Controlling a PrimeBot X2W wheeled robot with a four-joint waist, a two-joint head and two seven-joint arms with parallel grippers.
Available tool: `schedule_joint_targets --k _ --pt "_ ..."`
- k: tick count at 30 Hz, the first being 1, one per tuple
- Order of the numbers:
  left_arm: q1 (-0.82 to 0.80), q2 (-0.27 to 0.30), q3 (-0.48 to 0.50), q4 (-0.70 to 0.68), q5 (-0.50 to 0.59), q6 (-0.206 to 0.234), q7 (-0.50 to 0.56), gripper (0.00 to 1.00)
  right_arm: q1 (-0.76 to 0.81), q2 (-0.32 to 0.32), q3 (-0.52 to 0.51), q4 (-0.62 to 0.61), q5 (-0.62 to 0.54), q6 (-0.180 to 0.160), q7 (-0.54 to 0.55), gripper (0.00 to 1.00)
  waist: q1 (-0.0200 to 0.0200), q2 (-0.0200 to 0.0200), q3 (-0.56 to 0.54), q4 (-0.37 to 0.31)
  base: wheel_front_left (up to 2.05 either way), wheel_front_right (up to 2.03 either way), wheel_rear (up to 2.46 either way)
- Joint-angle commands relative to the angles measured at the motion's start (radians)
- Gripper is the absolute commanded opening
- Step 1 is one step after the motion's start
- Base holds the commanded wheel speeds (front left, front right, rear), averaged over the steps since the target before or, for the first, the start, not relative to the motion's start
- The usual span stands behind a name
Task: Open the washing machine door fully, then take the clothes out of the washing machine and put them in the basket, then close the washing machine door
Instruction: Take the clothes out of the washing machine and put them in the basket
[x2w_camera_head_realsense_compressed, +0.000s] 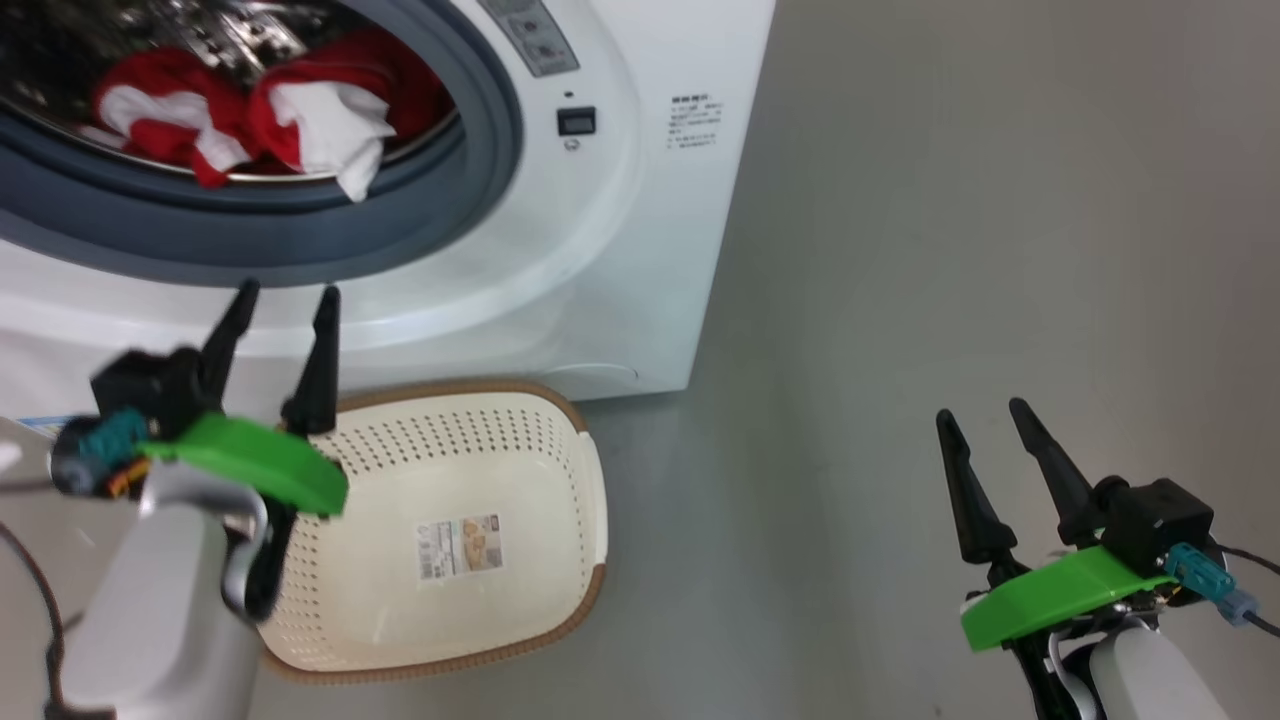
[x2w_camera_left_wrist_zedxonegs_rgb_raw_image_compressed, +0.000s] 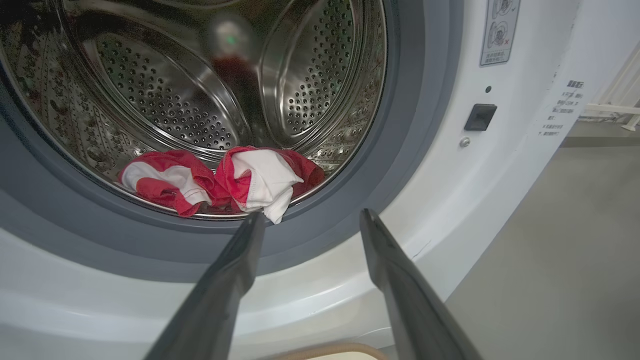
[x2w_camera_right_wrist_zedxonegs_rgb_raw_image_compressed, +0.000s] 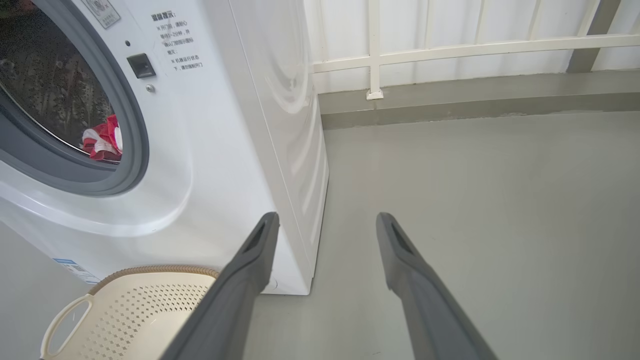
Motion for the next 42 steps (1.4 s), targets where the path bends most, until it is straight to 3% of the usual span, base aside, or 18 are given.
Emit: schedule_joint_targets --k 1,12,19,28,42 --pt "-0.078 0.032 0.024 0.033 0.0 0.002 0.003 1.0 -0.031 0.0 0.023 -0.028 -0.007 0.005 -0.009 1.0 0.0 -0.0001 0.055 -0.038 0.0 0.0 0.0" --pt "-0.412 0.074 0.013 0.357 -0.003 0.002 0.034 1.0 -0.09 0.009 0.042 -0.042 0.029 0.005 -0.009 1.0 0.0 -0.0001 0.168 -0.092 0.0 0.0 0.0" --pt "-0.552 0.109 -0.011 0.484 0.003 0.002 0.032 1.0 -0.115 0.009 0.068 -0.055 0.071 0.005 -0.009 1.0 0.0 -0.0001 0.219 -0.121 0.0 0.0 0.0" --pt "-0.677 0.155 -0.062 0.581 -0.002 0.002 0.033 1.0 -0.134 0.009 0.089 -0.069 0.093 0.005 -0.009 1.0 0.0 -0.0001 0.282 -0.157 0.0 0.0 0.0" --pt "-0.746 0.224 -0.127 0.633 -0.042 0.002 0.063 1.0 -0.132 0.009 0.105 -0.082 0.114 0.005 -0.009 1.0 0.0 -0.0001 0.324 -0.198 0.0 0.0 0.0"
